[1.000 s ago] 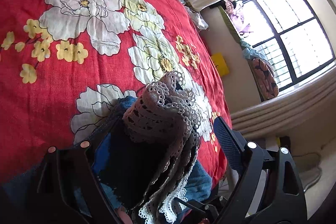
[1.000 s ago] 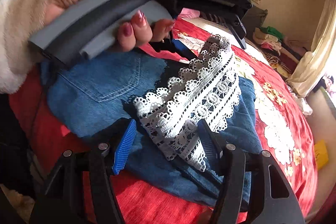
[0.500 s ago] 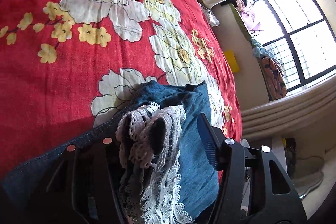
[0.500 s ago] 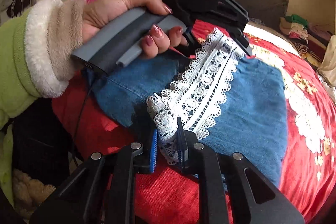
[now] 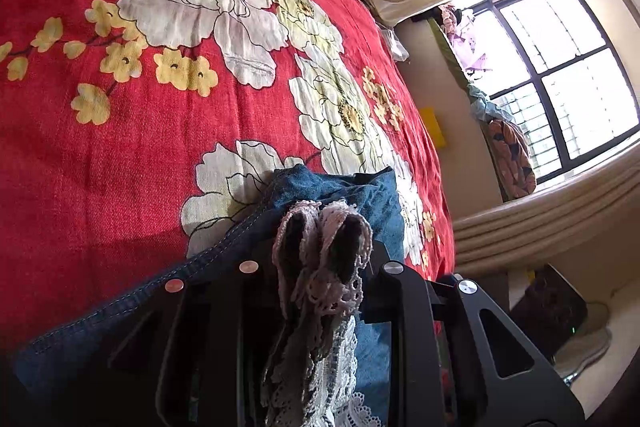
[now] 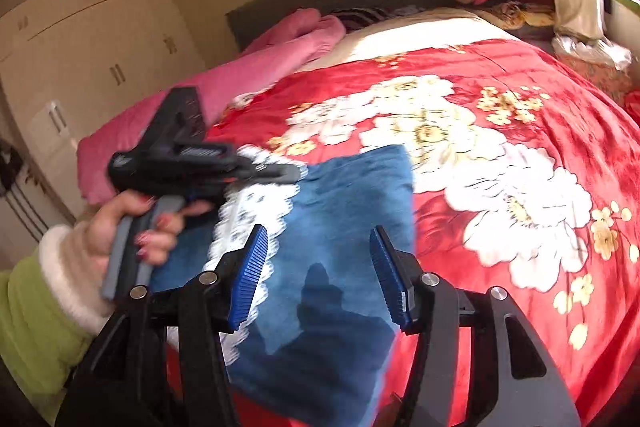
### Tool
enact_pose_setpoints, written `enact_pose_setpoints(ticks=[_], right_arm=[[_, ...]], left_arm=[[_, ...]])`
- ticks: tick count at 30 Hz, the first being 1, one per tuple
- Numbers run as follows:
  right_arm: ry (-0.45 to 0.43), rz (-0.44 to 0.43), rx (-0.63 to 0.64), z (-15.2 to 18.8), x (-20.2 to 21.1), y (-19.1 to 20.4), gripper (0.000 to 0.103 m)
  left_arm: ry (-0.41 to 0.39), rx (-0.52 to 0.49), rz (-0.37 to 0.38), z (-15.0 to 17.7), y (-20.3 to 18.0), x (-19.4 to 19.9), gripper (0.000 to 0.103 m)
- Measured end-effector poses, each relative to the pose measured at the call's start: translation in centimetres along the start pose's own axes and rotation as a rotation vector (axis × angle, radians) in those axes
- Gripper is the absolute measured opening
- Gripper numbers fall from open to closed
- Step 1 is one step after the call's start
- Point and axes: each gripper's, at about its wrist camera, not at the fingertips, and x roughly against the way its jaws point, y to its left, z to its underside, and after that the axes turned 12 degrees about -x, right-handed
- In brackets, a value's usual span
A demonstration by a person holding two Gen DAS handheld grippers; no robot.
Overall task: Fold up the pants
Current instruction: 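Lift the lace cuffs with both tools and fold them over toward the waistband, then lay the cuffs onto the denim and open both tools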
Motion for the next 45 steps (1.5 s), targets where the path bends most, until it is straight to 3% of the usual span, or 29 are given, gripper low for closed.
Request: enact_pose_setpoints(ticks=[2, 6, 9, 13, 18, 21, 23, 24, 25, 27, 32, 37, 45], right_arm=[[0.042, 0.017, -0.065, -1.6, -2.3, -1.9, 0.053], [0.168, -0.101, -0.235, -3.2, -6.4, -4.9, 0.052], [0.226, -0.177, -0.279, -3.3, -7.8, -4.9, 0.012], [0.186, -0.155, -0.259, -3.8, -7.2, -5.5, 0.010], [0.195, -0.073, -0.188, -3.0, -8.9, -5.9, 0.011], [0.195, -0.067, -0.175, -3.2, -8.8, -5.7, 0.016], [0.172, -0.044, -0.152, -3.4, -7.6, -5.2, 0.024], [0.151, -0.034, -0.134, -3.5, -6.9, -5.0, 0.034], [0.131, -0.025, -0.118, -3.5, -6.2, -4.7, 0.043], [0.103, -0.027, -0.105, -3.4, -4.6, -4.4, 0.049], [0.074, -0.046, -0.083, -1.9, -1.0, -3.7, 0.057], [0.063, -0.058, -0.048, 0.4, 1.7, -2.6, 0.063], [0.069, -0.042, 0.031, 4.2, 3.7, -1.2, 0.072]], left_arm=[[-0.020, 0.000, 0.019, 0.1, 0.0, 0.3, 0.016], [-0.070, -0.007, 0.062, 0.0, 0.0, 1.3, 0.016], [-0.088, 0.006, 0.078, -0.1, 0.3, 1.2, 0.016], [-0.094, 0.014, 0.068, -0.1, 0.7, 0.6, 0.016], [-0.050, 0.043, -0.054, 0.7, 2.1, -0.4, 0.016], [-0.054, 0.034, -0.065, 0.9, 2.2, -0.2, 0.016], [-0.063, 0.031, -0.066, 0.8, 2.0, 0.3, 0.018], [-0.071, 0.033, -0.064, 0.9, 1.9, 0.8, 0.020], [-0.084, 0.031, -0.056, 0.9, 1.6, 1.4, 0.026], [-0.118, 0.013, -0.056, 0.8, 0.8, 2.9, 0.035], [-0.157, 0.008, -0.099, 2.0, -0.4, 6.1, 0.046], [-0.189, -0.004, -0.112, 5.3, -3.1, 8.4, 0.059], [-0.149, -0.008, -0.224, 11.3, -6.5, 9.1, 0.062]])
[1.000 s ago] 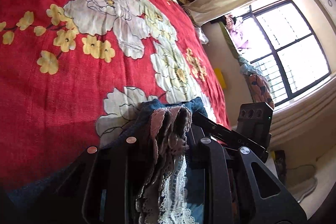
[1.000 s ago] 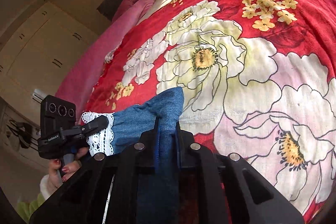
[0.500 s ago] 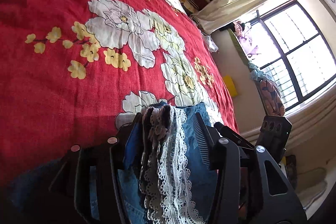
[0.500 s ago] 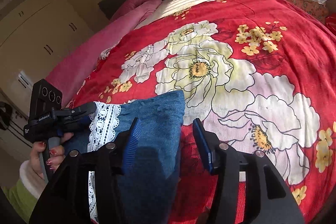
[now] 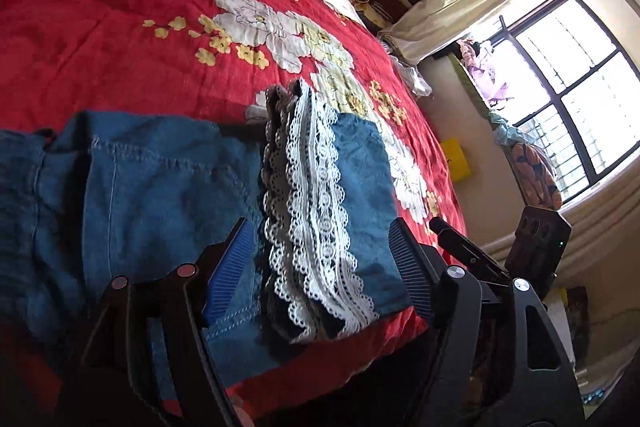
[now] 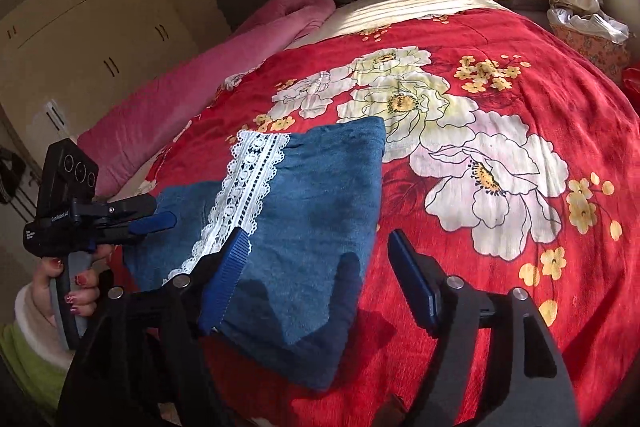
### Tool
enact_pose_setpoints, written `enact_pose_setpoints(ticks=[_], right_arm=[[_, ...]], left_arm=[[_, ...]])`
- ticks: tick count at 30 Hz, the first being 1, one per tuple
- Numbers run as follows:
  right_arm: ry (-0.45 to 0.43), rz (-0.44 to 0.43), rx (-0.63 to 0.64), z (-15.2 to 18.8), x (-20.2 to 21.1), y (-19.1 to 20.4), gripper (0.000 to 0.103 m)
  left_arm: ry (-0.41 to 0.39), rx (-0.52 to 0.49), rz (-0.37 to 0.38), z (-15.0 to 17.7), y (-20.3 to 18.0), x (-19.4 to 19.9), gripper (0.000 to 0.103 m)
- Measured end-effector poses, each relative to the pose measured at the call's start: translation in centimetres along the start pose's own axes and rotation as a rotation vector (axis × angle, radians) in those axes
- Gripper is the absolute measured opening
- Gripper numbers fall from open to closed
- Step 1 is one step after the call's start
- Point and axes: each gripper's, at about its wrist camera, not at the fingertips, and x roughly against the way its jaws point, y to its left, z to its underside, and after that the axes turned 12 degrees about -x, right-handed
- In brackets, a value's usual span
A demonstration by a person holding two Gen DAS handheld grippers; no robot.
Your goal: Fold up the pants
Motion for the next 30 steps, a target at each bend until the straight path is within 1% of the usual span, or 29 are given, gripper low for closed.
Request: enact_pose_setpoints(ticks=[2, 5, 7, 10, 14, 16, 18, 20, 21, 22, 23, 24, 25, 27, 30], right_arm=[[0.005, 0.002, -0.012, 0.7, 0.2, -0.2, 0.072], [0.013, 0.007, -0.040, 1.8, 0.5, -0.8, 0.073], [0.026, 0.001, -0.061, 2.4, 0.6, -1.2, 0.073], [0.045, -0.002, -0.080, 3.2, 0.6, -1.5, 0.073], [0.077, -0.029, -0.114, 3.9, 0.3, -1.8, 0.073], [0.090, -0.037, -0.118, 4.2, 0.0, -1.8, 0.072], [0.113, -0.047, -0.124, 4.3, -0.6, -1.8, 0.072], [0.143, -0.054, -0.143, 4.5, -1.5, -2.0, 0.068], [0.157, -0.073, -0.158, 4.6, -1.8, -2.1, 0.053], [0.171, -0.084, -0.175, 4.7, -2.2, -2.3, 0.035], [0.174, -0.082, -0.174, 4.8, -2.3, -2.3, 0.029], [0.167, -0.073, -0.156, 4.8, -2.2, -2.1, 0.023], [0.160, -0.070, -0.145, 4.8, -1.9, -2.0, 0.022], [0.152, -0.066, -0.138, 4.7, -1.5, -2.0, 0.021], [0.159, -0.030, -0.101, 5.2, -1.5, -2.0, 0.022]], left_arm=[[0.021, 0.007, -0.010, 1.0, -0.2, -0.1, 0.062], [0.027, 0.029, -0.009, 2.4, -0.3, -0.1, 0.064], [0.037, 0.043, -0.031, 2.9, -0.4, -0.4, 0.065], [0.057, 0.057, -0.025, 3.7, -0.8, -1.0, 0.065], [0.075, 0.083, 0.020, 4.1, -1.4, -1.8, 0.066], [0.078, 0.100, 0.020, 4.3, -1.3, -2.1, 0.068], [0.088, 0.100, 0.003, 4.4, -1.5, -2.5, 0.067], [0.083, 0.096, -0.013, 4.4, -1.6, -2.6, 0.057], [0.087, 0.095, -0.015, 4.5, -1.6, -2.8, 0.041], [0.088, 0.097, -0.022, 4.5, -1.6, -2.9, 0.027], [0.089, 0.104, -0.027, 4.7, -1.5, -3.1, 0.025], [0.092, 0.115, -0.017, 4.8, -1.4, -3.2, 0.021], [0.097, 0.121, -0.010, 5.0, -1.3, -3.1, 0.019], [0.098, 0.109, -0.013, 5.2, -1.7, -2.6, 0.019], [0.098, 0.080, -0.040, 5.5, -2.1, -2.2, 0.019]])
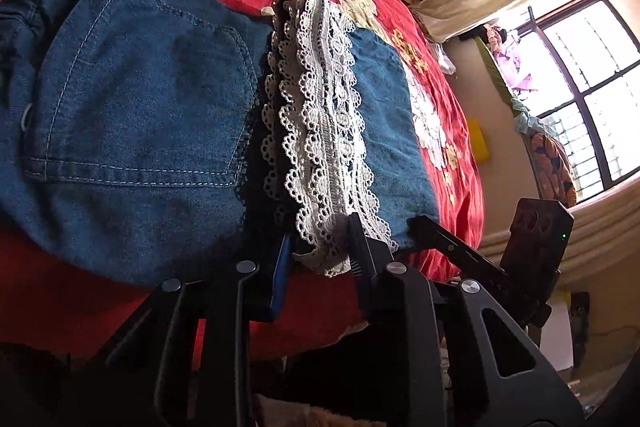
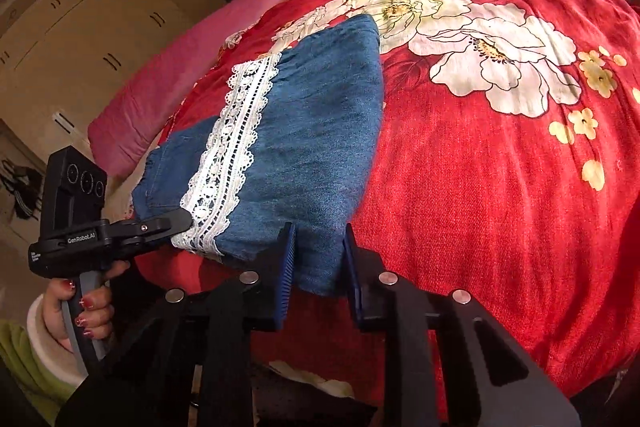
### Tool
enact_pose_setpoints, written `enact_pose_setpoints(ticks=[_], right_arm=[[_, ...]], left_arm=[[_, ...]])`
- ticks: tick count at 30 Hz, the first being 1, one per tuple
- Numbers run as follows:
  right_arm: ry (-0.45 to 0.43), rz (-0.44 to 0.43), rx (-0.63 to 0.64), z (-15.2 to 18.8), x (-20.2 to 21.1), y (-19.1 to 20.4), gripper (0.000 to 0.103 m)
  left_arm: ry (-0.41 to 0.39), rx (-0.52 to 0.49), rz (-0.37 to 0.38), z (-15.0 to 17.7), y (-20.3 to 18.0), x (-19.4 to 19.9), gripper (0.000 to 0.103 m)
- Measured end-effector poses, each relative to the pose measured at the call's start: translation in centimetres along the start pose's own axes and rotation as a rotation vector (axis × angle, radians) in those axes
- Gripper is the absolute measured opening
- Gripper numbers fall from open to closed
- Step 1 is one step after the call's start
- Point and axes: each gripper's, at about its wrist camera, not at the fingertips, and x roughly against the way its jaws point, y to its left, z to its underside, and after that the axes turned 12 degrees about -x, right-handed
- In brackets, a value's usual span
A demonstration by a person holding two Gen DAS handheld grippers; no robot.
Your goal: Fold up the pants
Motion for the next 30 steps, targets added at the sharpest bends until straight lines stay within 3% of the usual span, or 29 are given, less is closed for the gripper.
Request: enact_pose_setpoints(ticks=[9, 14, 16, 23, 25, 30], right_arm=[[-0.012, 0.079, 0.054, 0.7, -0.8, 0.7, 0.026], [-0.049, 0.147, 0.101, 0.8, 0.1, 1.5, 0.036], [-0.076, 0.171, 0.114, 0.9, 0.9, 1.8, 0.040], [-0.124, 0.143, 0.183, 0.9, 2.4, 4.4, 0.043], [-0.110, 0.133, 0.217, 1.0, 1.7, 5.7, 0.044], [-0.055, 0.119, 0.302, 1.7, -0.9, 9.0, 0.044]], left_arm=[[0.003, -0.077, -0.090, 0.5, 0.2, -1.1, 0.024], [-0.004, -0.104, -0.111, 0.6, -0.1, -0.7, 0.026], [-0.011, -0.124, -0.129, 0.7, -0.3, -0.3, 0.032], [-0.050, -0.165, -0.180, 0.8, -0.5, 1.9, 0.040], [-0.073, -0.181, -0.213, 0.9, -0.5, 2.9, 0.048], [-0.138, -0.239, -0.359, 1.2, -0.2, 5.4, 0.053]])
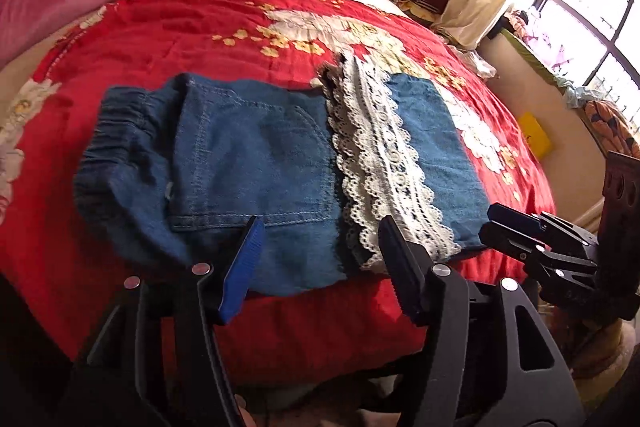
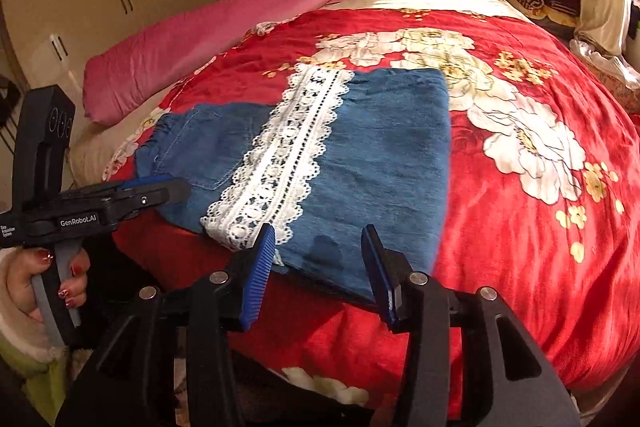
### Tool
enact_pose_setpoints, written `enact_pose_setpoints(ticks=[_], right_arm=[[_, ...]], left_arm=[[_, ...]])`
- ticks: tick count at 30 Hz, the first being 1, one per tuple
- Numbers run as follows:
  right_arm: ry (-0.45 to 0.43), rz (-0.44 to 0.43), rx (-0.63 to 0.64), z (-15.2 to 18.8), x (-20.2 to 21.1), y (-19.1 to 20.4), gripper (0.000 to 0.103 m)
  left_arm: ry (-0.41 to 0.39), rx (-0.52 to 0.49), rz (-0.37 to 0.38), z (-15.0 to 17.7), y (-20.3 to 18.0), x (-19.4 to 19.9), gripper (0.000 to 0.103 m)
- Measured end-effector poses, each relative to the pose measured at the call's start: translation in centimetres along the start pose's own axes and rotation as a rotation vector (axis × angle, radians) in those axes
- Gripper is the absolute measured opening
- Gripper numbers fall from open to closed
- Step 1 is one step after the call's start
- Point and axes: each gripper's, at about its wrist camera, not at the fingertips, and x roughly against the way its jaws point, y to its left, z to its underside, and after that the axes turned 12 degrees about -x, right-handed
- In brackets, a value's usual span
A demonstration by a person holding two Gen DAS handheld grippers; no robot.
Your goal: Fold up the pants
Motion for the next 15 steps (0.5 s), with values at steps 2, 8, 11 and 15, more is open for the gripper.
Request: enact_pose_setpoints(ticks=[2, 8, 11, 15], right_arm=[[0.021, 0.004, 0.034, 0.1, -1.2, 1.3, 0.044], [0.108, 0.036, 0.059, 1.2, -5.3, 3.0, 0.047], [0.105, 0.023, 0.041, 1.5, -6.0, 2.8, 0.052], [0.111, 0.004, 0.020, 1.1, -5.2, 2.6, 0.051]], left_arm=[[-0.010, -0.001, -0.052, 0.2, 0.9, 0.5, 0.056], [-0.004, -0.001, -0.138, 0.8, 3.2, 0.5, 0.060], [0.014, -0.012, -0.143, 1.2, 3.3, -0.5, 0.060], [0.013, -0.003, -0.118, 1.3, 3.5, -0.7, 0.062]])
